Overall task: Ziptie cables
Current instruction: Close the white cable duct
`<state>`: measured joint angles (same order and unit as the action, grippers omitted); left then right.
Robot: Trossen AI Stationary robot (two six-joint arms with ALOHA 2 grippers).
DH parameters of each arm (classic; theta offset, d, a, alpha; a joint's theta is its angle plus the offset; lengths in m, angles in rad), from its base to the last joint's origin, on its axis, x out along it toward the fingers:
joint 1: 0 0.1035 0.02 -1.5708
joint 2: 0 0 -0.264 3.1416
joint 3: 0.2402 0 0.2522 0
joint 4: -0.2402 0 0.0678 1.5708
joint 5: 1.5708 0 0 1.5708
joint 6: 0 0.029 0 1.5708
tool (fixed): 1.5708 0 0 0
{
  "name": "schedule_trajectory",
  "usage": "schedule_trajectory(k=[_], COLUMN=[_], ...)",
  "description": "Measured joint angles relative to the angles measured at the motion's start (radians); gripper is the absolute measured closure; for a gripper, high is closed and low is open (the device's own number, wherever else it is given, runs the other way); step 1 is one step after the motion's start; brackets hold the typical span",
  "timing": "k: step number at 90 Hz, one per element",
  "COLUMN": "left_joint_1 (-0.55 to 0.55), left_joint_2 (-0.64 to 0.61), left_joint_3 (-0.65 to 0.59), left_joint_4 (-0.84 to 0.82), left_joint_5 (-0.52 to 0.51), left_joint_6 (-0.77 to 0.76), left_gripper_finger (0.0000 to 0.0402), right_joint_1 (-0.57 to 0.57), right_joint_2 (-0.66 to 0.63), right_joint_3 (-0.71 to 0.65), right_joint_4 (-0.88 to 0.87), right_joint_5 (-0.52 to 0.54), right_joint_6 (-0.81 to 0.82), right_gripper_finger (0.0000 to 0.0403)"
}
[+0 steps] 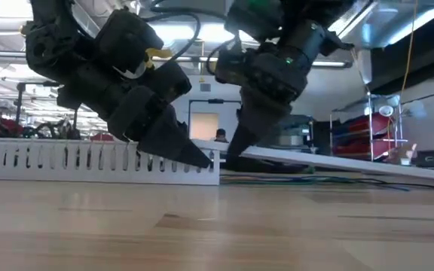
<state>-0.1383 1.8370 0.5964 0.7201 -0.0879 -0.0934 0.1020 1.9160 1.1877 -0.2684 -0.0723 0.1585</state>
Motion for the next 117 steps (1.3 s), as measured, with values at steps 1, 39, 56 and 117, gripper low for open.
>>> schedule_trajectory(k=[1, 39, 56, 117], left_joint_1=[0.000, -0.002, -0.001, 0.001], left_joint_2=[0.000, 0.000, -0.001, -0.305], left_joint_3=[0.000, 0.000, 0.002, 0.038], left_joint_4=[0.000, -0.002, -0.015, -0.375], left_joint_5=[0.000, -0.003, 0.011, 0.006], left_joint_6=[0.000, -0.011, -0.030, -0.027], left_gripper_finger=[0.0168, 0.0168, 0.0159, 0.0117], right_joint_1=[-0.002, -0.018, -0.018, -0.018], right_joint_2=[0.000, 0.078, 0.080, 0.084], right_joint_3=[0.002, 0.078, 0.083, 0.081], right_joint_4=[-0.003, 0.021, 0.017, 0.032], right_joint_5=[0.000, -0.042, -0.044, -0.032], right_joint_6=[-0.002, -0.012, -0.035, -0.036], right_gripper_finger=[0.0169, 0.0169, 0.0169, 0.0169])
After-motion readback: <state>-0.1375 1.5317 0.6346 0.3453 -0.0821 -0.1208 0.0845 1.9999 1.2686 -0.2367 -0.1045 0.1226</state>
